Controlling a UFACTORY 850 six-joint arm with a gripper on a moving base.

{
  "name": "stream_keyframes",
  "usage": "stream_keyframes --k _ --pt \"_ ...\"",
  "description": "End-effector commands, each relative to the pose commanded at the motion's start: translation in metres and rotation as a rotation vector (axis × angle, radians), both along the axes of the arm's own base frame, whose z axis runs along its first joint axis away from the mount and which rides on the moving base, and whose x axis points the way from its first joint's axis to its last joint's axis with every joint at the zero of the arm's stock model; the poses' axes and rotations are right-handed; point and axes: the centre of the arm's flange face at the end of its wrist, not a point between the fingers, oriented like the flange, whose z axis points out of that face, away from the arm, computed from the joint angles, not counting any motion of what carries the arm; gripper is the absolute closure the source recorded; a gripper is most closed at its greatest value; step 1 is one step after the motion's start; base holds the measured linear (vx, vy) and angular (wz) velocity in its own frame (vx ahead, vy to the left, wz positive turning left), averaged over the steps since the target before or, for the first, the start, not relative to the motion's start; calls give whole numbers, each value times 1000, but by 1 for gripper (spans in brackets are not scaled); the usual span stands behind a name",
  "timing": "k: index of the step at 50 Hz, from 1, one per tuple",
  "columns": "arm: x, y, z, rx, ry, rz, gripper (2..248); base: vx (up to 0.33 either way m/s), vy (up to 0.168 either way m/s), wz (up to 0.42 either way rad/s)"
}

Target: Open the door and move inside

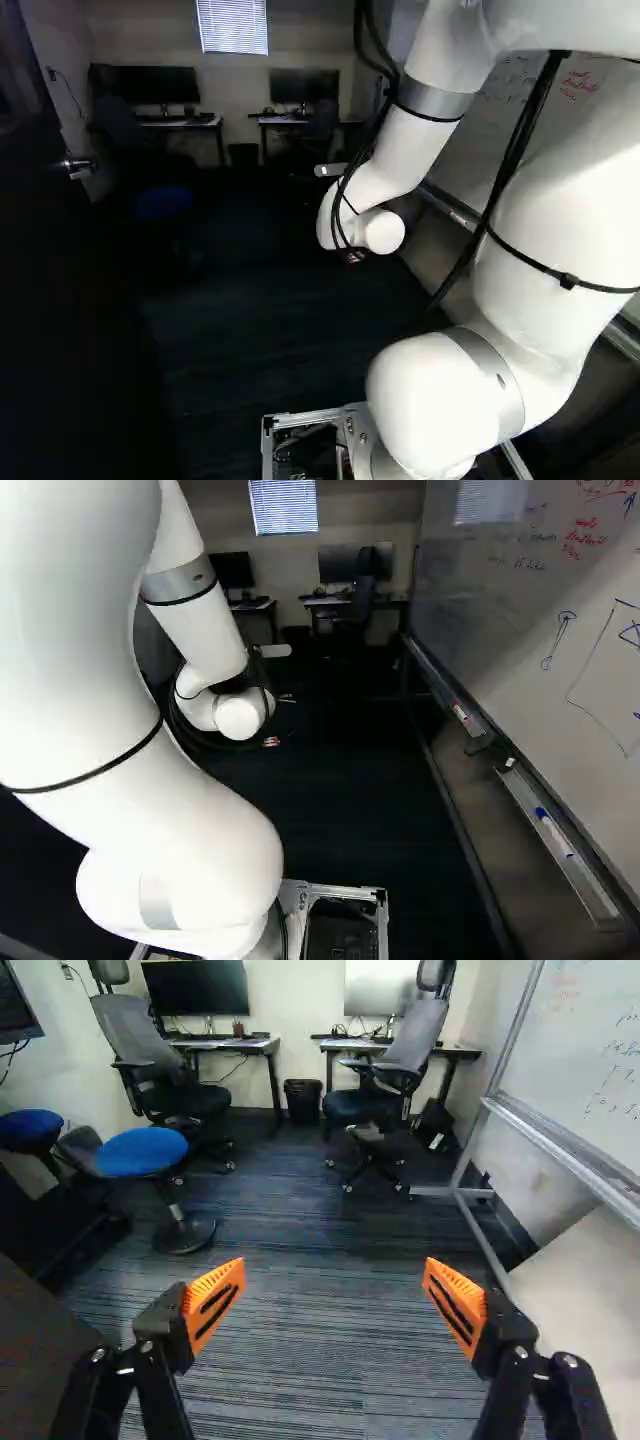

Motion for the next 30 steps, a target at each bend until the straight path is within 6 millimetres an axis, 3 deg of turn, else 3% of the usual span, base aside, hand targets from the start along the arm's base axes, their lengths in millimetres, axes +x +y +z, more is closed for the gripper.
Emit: stream_keyframes --k 30 --pt "0 0 0 0 0 0 3 196 5 0"
